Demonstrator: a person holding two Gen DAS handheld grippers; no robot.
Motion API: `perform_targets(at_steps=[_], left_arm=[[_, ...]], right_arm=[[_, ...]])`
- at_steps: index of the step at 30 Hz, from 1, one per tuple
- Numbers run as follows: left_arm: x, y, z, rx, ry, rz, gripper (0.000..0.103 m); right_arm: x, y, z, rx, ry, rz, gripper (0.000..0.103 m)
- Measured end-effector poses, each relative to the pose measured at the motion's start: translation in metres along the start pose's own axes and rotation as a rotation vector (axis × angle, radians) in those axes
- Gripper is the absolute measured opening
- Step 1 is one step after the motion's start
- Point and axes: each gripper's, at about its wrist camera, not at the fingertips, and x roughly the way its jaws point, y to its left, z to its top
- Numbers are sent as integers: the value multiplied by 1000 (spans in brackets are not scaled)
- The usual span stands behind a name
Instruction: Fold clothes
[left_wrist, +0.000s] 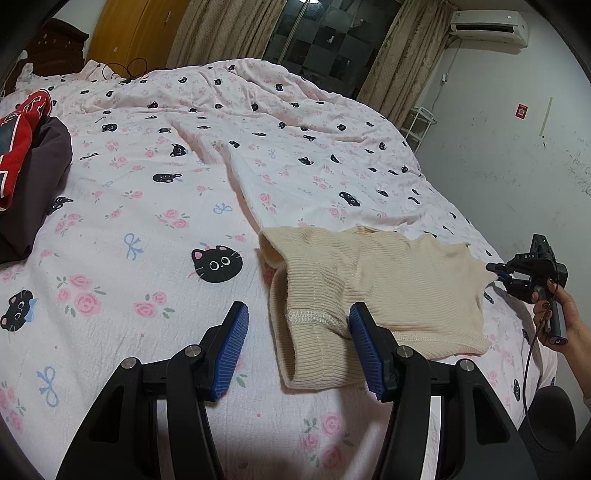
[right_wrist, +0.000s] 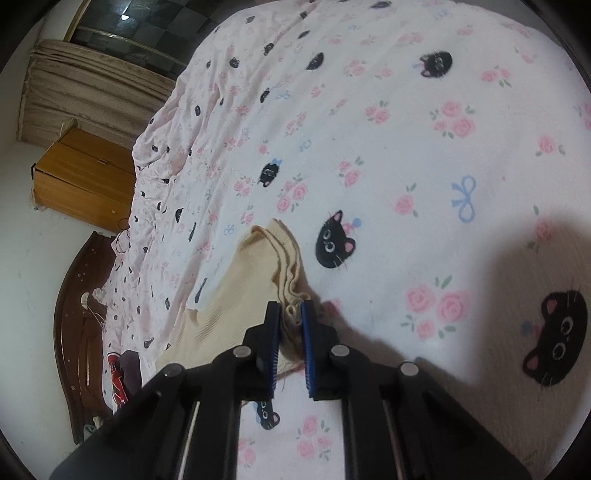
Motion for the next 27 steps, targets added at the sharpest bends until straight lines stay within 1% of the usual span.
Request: perform_targets(at_steps=[4,7,11,15,21,27], left_arm=[[0,1,1,-2,0,-2,52],[0,1,1,-3,-1,-4,52],[0,2,1,-6,-1,-8,52],[0,3,2,-9,-2,-11,52],[0,4,2,-16,-3,-19,52],[-1,5,3,-22,-4,-26,52]], right_arm=[[-9,12,0,-38,-9,-2,11],[-12,31,-1,-90,-10,-8,11],[-13,65,-6,-174,-1,4,11],[-8,104,-20,-258,26,37,11],[11,163,-50,-399,98,73,11],[43,217,-98,-560,198,89,11]])
